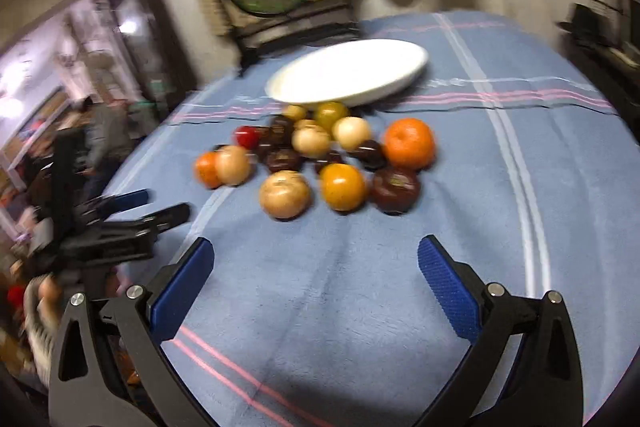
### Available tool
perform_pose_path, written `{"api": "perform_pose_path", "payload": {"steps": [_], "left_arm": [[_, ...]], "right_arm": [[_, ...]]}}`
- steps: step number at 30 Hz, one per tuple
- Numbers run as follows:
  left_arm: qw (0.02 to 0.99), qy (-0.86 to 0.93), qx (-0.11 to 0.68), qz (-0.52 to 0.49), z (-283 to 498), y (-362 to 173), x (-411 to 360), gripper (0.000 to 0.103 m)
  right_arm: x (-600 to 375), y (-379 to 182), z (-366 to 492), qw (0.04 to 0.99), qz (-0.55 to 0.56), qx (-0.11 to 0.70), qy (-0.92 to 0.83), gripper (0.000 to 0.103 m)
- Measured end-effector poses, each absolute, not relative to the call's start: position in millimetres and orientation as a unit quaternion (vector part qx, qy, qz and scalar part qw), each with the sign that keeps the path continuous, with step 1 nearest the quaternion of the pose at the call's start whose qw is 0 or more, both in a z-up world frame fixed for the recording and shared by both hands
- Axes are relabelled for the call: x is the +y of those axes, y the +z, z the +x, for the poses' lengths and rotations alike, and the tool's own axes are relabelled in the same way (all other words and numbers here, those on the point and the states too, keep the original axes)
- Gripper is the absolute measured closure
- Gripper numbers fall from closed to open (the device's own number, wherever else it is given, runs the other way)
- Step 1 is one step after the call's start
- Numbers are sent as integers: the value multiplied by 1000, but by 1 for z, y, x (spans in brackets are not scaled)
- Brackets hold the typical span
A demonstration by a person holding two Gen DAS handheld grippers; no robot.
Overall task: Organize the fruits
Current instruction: 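Grasp a mandarin with the left tool while the right tool grasps a dark brown fruit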
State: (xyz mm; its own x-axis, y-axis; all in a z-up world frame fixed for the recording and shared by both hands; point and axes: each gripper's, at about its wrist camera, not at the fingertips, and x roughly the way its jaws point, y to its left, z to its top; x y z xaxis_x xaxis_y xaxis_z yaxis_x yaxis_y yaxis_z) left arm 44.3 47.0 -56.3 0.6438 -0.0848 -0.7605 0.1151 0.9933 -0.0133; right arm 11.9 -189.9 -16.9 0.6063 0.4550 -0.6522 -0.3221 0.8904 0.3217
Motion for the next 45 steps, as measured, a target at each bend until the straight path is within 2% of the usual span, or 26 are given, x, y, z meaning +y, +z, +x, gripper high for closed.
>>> {"api": "perform_pose_path", "payload": {"steps": [6,9,12,15,17,24,25,28,33,35,38,45], "left_arm": [[906,-78,416,19,77,-58,60,3],[905,-73,417,37,96,-62,59,10],[902,-94,419,41,107,-64,56,11],[901,-116,415,50,104,-64,49,21],[892,-140,427,49,104,-69,47,35],[873,-186,449,-24,117,-75,67,37],[870,-187,455,-30,121,-78,68,39],[876,-172,449,-31,120,-77,70,59],[877,-169,447,-45,118,-77,75,59],[878,-174,443,-43,113,-75,73,59],[880,-187,434,-42,105,-73,71,59],[879,-198,431,-50,103,-71,72,59]], "right_arm": [[-200,-13,33,884,64,413,210,1],[-204,-14,45,880,65,421,211,1],[-210,-17,53,879,73,424,207,1],[-216,-21,60,875,91,427,210,1],[-219,-26,64,871,103,433,209,1],[-235,-47,74,858,139,450,205,1],[-236,-49,76,854,146,455,205,1],[-239,-48,75,853,156,453,208,1],[-225,-47,70,857,114,456,213,2],[-217,-46,71,857,93,458,217,14],[-209,-44,76,857,74,459,220,25],[-211,-44,89,862,70,459,203,36]]}}
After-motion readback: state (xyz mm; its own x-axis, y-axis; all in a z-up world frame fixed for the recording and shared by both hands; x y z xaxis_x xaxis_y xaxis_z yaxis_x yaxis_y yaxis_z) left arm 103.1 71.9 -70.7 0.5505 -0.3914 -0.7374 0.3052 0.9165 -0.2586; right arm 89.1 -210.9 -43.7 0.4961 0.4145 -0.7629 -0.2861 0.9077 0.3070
